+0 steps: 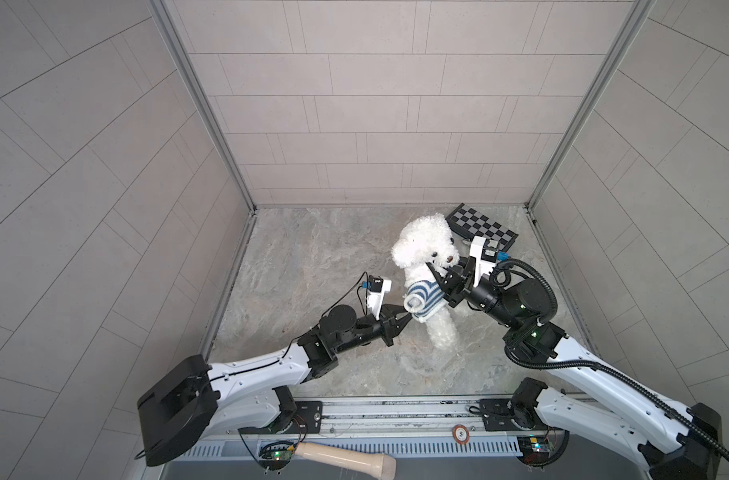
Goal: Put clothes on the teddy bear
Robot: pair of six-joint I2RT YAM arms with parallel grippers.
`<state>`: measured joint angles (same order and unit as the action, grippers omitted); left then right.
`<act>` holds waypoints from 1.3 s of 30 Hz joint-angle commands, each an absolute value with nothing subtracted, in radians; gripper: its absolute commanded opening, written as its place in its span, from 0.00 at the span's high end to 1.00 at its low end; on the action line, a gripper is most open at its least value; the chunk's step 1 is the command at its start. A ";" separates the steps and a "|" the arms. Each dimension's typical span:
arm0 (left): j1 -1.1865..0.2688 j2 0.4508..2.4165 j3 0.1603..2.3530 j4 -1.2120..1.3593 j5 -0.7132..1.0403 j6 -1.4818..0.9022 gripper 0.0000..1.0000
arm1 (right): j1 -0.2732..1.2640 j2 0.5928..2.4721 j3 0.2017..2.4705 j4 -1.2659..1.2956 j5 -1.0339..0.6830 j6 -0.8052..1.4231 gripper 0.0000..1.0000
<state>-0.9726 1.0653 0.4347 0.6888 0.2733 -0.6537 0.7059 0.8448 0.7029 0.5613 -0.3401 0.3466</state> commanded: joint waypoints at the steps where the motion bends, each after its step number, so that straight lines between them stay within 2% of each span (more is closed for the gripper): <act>1: -0.961 0.967 0.467 0.384 0.188 -0.600 0.98 | 0.716 0.782 0.773 0.634 -0.319 0.261 1.00; 2: -0.948 0.935 0.470 0.333 0.180 -0.584 0.94 | 0.718 0.773 0.773 0.607 -0.315 0.244 1.00; 6: -0.929 0.781 0.501 0.076 0.125 -0.486 0.60 | 0.720 0.736 0.766 0.522 -0.279 0.178 1.00; 7: -0.928 0.741 0.515 0.011 0.118 -0.460 0.56 | 0.722 0.731 0.767 0.503 -0.268 0.165 1.00; 9: -0.930 0.679 0.551 -0.095 0.127 -0.421 0.53 | 0.731 0.729 0.775 0.469 -0.233 0.143 1.00; 15: -1.002 0.625 0.751 -0.200 0.205 -0.408 0.59 | 0.826 0.754 0.795 0.395 -0.053 0.022 1.00; 17: -1.037 0.669 0.825 -0.185 0.204 -0.411 0.62 | 0.860 0.765 0.800 0.382 0.013 -0.015 1.00; 22: -1.063 0.829 0.983 -0.187 0.202 -0.405 0.80 | 0.902 0.781 0.810 0.358 0.106 -0.057 1.00; 26: -1.067 0.898 1.022 -0.210 0.164 -0.409 0.86 | 0.923 0.788 0.825 0.319 0.145 -0.084 1.00; 33: -1.079 0.941 1.037 -0.240 0.165 -0.402 0.91 | 0.942 0.810 0.843 0.284 0.203 -0.101 1.00; 39: -1.092 0.916 1.018 -0.230 0.137 -0.397 0.88 | 0.950 0.813 0.847 0.249 0.255 -0.114 1.00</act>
<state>-1.0821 0.9401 1.0107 -0.2390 0.1581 -0.4122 0.9440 0.8234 0.8169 0.2394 0.2092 -0.0826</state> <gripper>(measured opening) 0.110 0.133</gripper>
